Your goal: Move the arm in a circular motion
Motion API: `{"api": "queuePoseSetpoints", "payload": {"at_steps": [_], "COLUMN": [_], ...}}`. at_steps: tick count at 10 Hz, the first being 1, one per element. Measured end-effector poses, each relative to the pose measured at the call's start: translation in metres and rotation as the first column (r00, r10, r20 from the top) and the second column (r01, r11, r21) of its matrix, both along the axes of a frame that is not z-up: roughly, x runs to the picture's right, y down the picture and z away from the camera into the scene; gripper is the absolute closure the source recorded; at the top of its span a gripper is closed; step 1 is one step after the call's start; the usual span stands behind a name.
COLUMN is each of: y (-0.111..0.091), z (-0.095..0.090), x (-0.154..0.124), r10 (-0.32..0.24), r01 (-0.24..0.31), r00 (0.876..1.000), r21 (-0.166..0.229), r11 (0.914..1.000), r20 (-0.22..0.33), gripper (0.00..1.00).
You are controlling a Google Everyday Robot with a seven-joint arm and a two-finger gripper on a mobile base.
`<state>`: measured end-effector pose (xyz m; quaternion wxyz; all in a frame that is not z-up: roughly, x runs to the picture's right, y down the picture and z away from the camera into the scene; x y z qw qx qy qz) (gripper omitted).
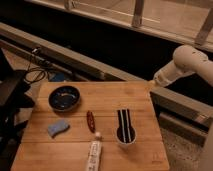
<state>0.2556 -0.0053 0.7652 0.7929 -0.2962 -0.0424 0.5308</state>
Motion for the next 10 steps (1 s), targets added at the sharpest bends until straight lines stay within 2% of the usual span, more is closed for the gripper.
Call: {"api": "queuePoseSetpoints", "payload": {"at_steps": [3,6,8,9,10], "y": [-0.022,-0.034,-0.035,-0.033,-0.027], "z": [0.021,0.035,0.036,0.031,0.021], "x": [0.015,-0.013,-0.058,-0.108,-0.142], "r10": [0.009,-0.019,-0.058,-0.108,-0.146], "r01": [-0.009,0.018,0.057,0.106,0.143], "r00": [1.000,1.000,0.997,0.986,0.972], "r21": [0.017,0.019,0.019,0.026,0.030], "r11": [0.9998,0.9996,0.9982,0.9940,0.9892], "r20": [-0.023,0.006,0.057,0.124,0.182], "gripper": [1.00,1.00,1.00,1.00,1.00]}}
